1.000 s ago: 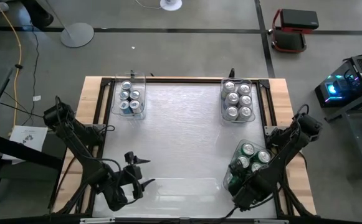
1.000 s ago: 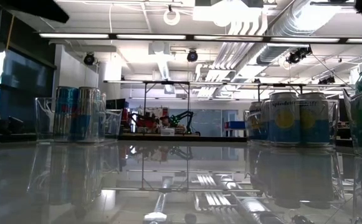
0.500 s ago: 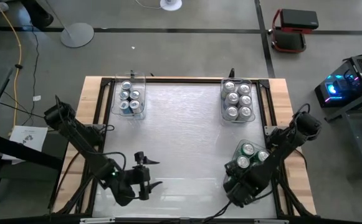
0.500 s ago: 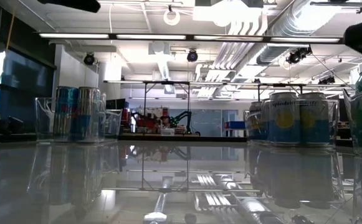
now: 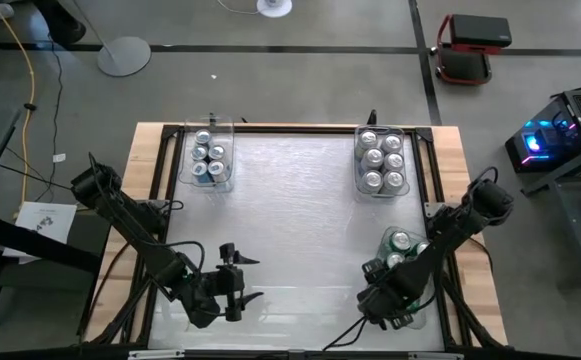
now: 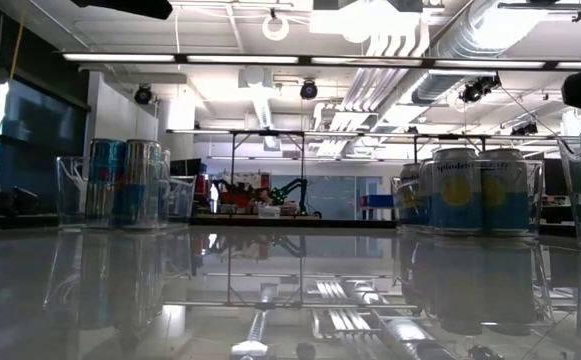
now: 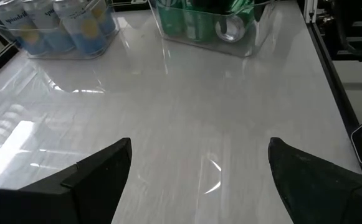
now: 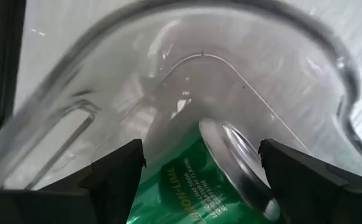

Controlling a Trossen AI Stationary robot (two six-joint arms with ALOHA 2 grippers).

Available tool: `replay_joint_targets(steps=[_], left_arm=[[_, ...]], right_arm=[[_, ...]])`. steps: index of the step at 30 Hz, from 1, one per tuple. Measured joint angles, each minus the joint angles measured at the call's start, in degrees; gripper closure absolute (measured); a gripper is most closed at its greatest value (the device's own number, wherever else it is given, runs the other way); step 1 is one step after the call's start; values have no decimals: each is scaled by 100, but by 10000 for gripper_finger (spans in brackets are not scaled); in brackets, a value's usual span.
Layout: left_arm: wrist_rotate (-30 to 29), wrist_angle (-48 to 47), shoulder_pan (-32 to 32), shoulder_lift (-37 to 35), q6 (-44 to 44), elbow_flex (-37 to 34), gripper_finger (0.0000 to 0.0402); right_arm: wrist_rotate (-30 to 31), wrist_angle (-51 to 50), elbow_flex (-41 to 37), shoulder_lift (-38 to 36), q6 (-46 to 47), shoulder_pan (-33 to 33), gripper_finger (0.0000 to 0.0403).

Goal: Sort soda cans
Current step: Put the green soda can into the bottom transparent bin

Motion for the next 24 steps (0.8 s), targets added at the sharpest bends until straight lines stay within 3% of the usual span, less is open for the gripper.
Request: replay_joint_targets(steps=[24], left_arm=[[-2,-20,0,0,138,2,48]], right_arm=[[-938,-1391,972,1,1252,170,91]])
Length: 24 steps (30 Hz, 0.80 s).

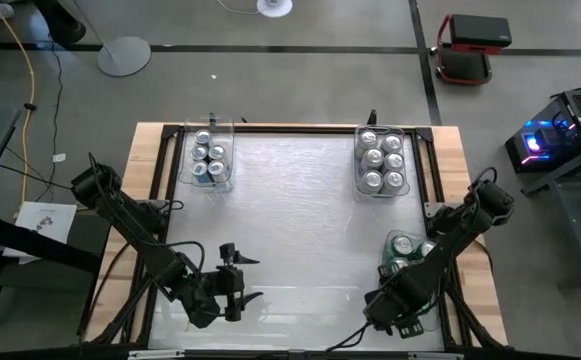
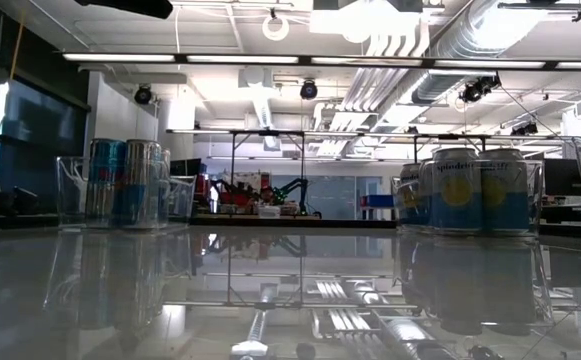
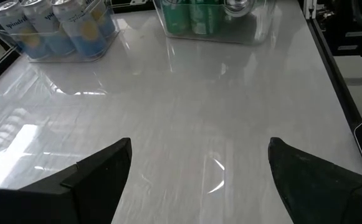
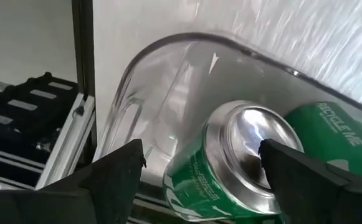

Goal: Sort soda cans
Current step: Put the green soda can into the bottom transparent bin

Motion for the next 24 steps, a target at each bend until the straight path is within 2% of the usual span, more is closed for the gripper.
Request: replay_joint_targets(steps=[11,15,24], left_arm=[[-2,1,0,0,6,-2,48],[-2,2,0,0,6,-2,48],[-2,4,0,0,-6,-2,48]], right_arm=[[379,-381,-77,-11,-725,359,103],[399,-455,-225,-17,-887,448,142],[625,-117,-234,-22,-885,463,263]])
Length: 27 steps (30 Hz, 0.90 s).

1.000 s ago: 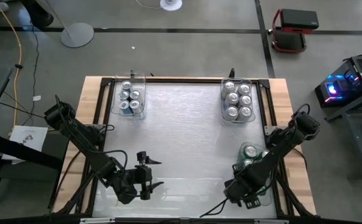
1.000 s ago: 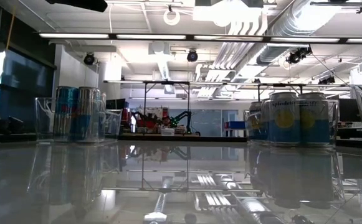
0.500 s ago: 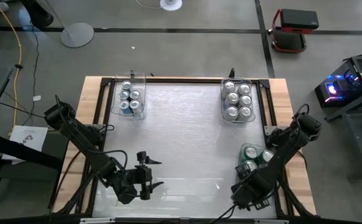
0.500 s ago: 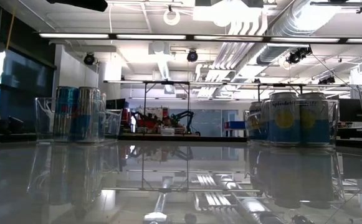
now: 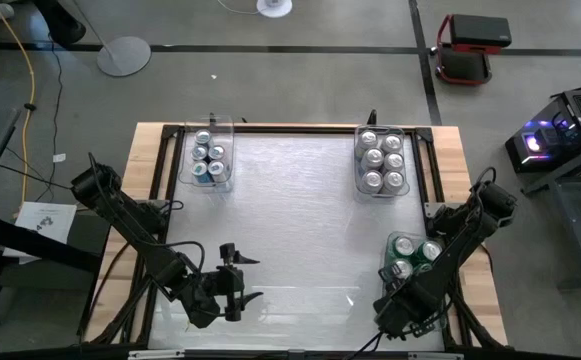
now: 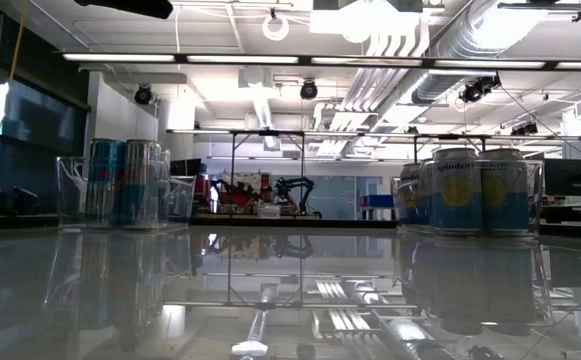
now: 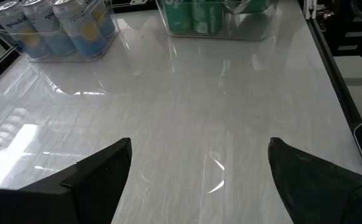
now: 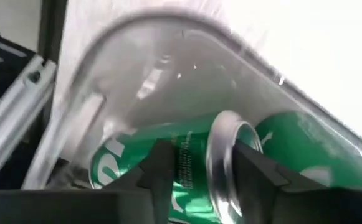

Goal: Sort soda cans
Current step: Put the green soda can into the bottom transparent bin

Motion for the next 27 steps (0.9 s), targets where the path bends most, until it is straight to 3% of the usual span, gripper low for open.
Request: replay_joint_targets(steps=[8,15,21,27], left_arm=[[0,7,0,0,-3,1,48],[-2,28,0,0,-3,2,48],[-2,28,0,0,-3,0,48],[-1,30,0,0,-49,1,48]], right_arm=[[-322,106,11,7,461,-2,340],[-592,97,14,5,821,-4,359],[-348,-418,452,10,920,12,366],[71,-904,980,9,1002,7,401]])
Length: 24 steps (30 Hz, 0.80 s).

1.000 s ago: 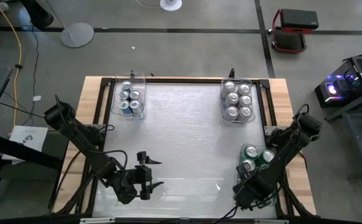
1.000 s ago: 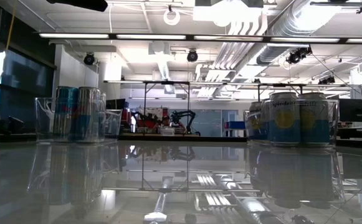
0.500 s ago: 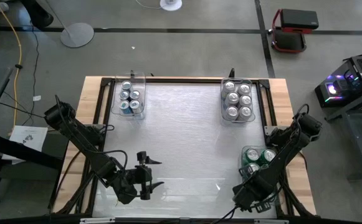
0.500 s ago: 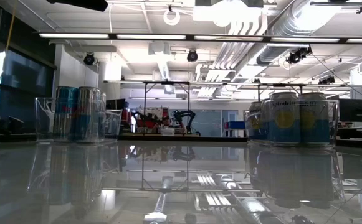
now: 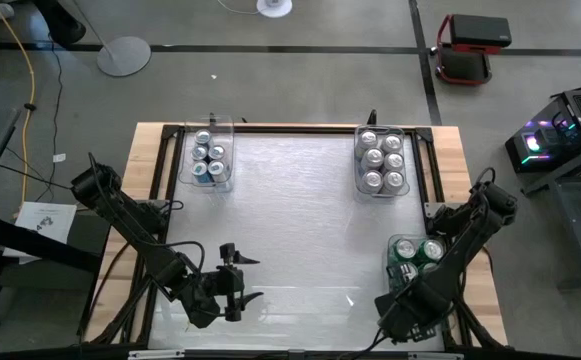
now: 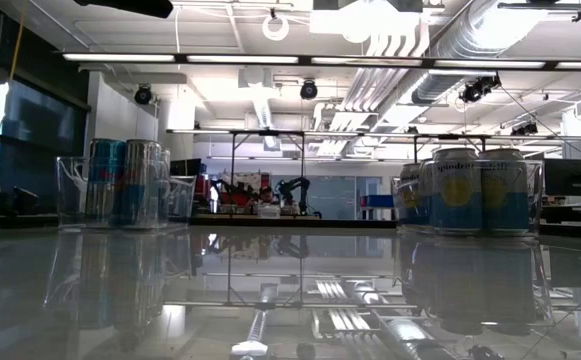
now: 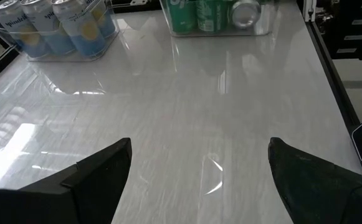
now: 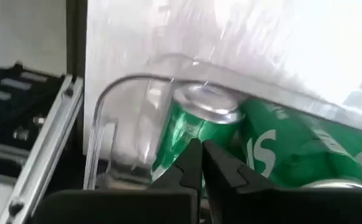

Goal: Sort soda cans
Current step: Put the green soda can into the bottom transparent bin

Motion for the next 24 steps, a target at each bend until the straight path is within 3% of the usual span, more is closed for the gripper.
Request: replay_joint_targets(steps=[4,7,14,18,24], left_arm=[[-1,-2,0,0,0,-1,48],[1,-2,0,0,0,1,48],[29,-3,0,0,7,-1,48],[7,-2,0,0,54,-1,48],[29,197,39,74,501,-1,48]], right_arm=[[127,-56,69,0,225,-2,401],[-118,-29,55,0,660,13,401],[-814,-257,47,0,3441,336,377],[-919,-603,47,-2,4767,575,328],[-551,-563,47,-4,5241,827,222]])
